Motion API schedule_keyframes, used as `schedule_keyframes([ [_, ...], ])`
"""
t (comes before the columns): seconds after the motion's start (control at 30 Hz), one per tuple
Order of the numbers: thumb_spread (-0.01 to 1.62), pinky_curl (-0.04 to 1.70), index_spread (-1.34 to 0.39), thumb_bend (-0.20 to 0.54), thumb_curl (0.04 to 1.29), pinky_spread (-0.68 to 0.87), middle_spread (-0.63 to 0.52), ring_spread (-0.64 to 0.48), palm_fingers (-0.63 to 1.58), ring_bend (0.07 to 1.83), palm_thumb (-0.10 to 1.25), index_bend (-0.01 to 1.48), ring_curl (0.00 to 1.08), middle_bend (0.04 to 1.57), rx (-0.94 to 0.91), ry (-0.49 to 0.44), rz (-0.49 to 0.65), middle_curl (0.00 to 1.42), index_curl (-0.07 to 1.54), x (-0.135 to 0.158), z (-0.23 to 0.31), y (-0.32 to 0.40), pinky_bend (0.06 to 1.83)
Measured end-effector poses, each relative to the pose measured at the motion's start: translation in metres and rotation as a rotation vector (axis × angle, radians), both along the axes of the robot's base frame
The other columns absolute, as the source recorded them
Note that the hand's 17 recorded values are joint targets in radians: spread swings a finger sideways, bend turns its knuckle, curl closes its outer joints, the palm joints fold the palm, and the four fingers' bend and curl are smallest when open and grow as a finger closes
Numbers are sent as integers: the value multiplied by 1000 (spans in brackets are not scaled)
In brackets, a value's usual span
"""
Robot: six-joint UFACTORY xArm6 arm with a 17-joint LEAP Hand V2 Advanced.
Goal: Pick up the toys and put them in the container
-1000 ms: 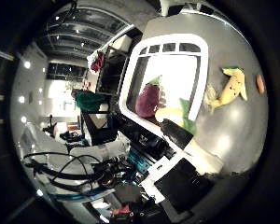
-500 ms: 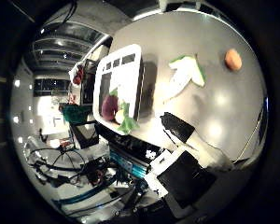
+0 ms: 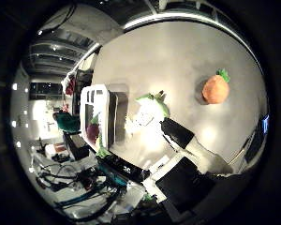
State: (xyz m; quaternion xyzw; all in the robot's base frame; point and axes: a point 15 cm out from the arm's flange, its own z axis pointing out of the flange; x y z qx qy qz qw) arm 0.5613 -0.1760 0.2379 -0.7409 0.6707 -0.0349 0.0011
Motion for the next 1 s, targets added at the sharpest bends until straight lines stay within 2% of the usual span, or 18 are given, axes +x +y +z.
schedule_keyframes([
  [0.17, 1000, 311, -394, -28, 380, 397, -2, 98, 171, 291, 726, 153, 254, 209, -57, 23, 6, 332, 263, 23, -22, -30, 384],
  [0.4, 998, 305, -398, -27, 377, 390, -10, 87, 183, 305, 723, 155, 256, 211, -110, 14, 43, 331, 260, 33, -51, -60, 387],
  [0.7, 987, 308, -400, -28, 364, 420, -11, 94, 186, 305, 701, 153, 253, 204, -113, 35, 37, 330, 257, 33, -100, -80, 426],
  [0.83, 984, 305, -401, -26, 362, 424, -14, 96, 187, 313, 699, 153, 255, 205, -169, 54, 86, 330, 256, 34, -113, -91, 428],
  [0.87, 981, 305, -402, -7, 377, 425, -14, 96, 184, 313, 731, 153, 255, 205, -184, 63, 100, 330, 256, 33, -116, -93, 431],
  [1.0, 961, 303, -406, -15, 403, 426, -24, 87, 182, 315, 781, 154, 255, 207, -238, 105, 150, 331, 257, 31, -128, -98, 435],
])
